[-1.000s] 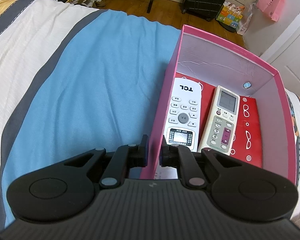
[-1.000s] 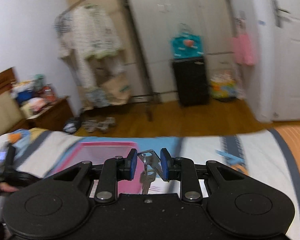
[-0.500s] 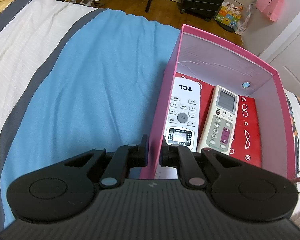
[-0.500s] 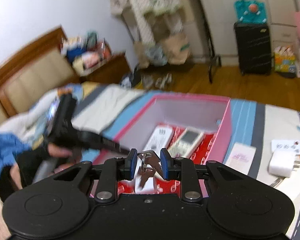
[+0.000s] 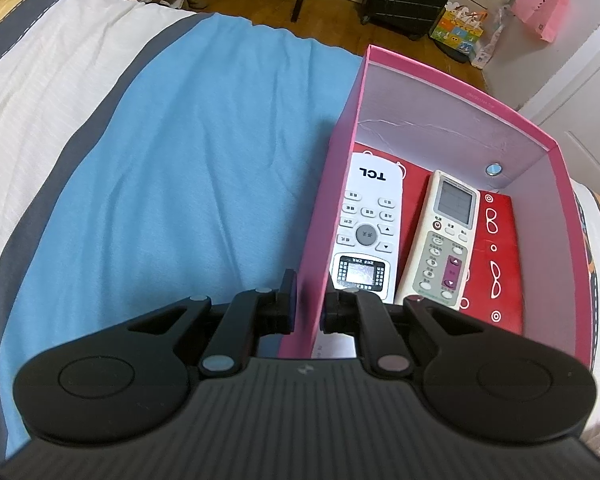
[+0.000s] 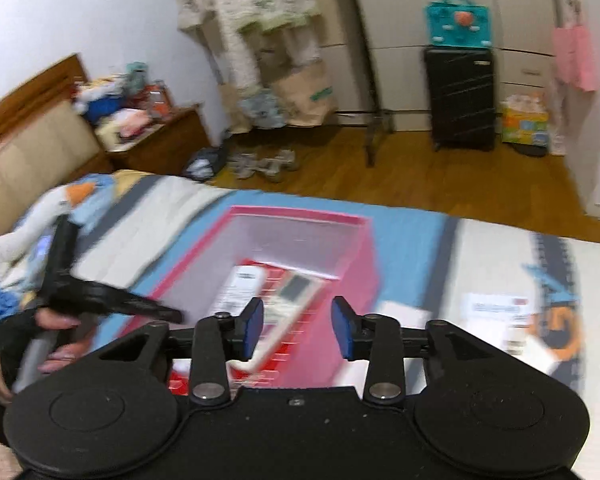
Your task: Organize rigid objects
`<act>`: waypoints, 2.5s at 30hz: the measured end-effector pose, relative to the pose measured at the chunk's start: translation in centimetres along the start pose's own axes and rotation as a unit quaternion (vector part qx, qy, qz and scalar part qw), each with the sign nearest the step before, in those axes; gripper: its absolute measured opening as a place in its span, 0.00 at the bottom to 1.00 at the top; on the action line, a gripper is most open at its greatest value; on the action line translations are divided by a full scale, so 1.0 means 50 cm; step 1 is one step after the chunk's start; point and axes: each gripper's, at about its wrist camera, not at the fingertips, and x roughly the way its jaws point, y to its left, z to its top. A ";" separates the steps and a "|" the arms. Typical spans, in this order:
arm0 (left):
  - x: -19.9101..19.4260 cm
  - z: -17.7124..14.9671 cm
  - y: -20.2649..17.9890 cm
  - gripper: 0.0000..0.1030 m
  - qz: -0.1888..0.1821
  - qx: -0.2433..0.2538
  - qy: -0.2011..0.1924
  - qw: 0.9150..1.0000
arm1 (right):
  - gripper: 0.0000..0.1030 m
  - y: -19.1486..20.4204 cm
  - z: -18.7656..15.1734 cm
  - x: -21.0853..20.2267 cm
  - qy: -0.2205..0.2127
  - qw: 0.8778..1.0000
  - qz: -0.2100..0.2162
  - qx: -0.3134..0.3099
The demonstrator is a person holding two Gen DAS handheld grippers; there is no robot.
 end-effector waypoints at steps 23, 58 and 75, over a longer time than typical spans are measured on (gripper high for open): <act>0.009 0.000 -0.009 0.10 0.012 0.002 0.003 1.000 | 0.34 -0.117 -0.137 0.155 0.114 0.991 -0.065 0.012; -0.005 -0.001 -0.008 0.07 0.014 -0.005 -0.005 1.000 | 0.04 0.040 -0.034 -0.005 -0.095 0.973 0.194 0.086; -0.005 -0.004 -0.012 0.06 0.017 0.006 -0.012 1.000 | 0.04 0.107 -0.004 0.139 -0.026 0.997 0.045 0.059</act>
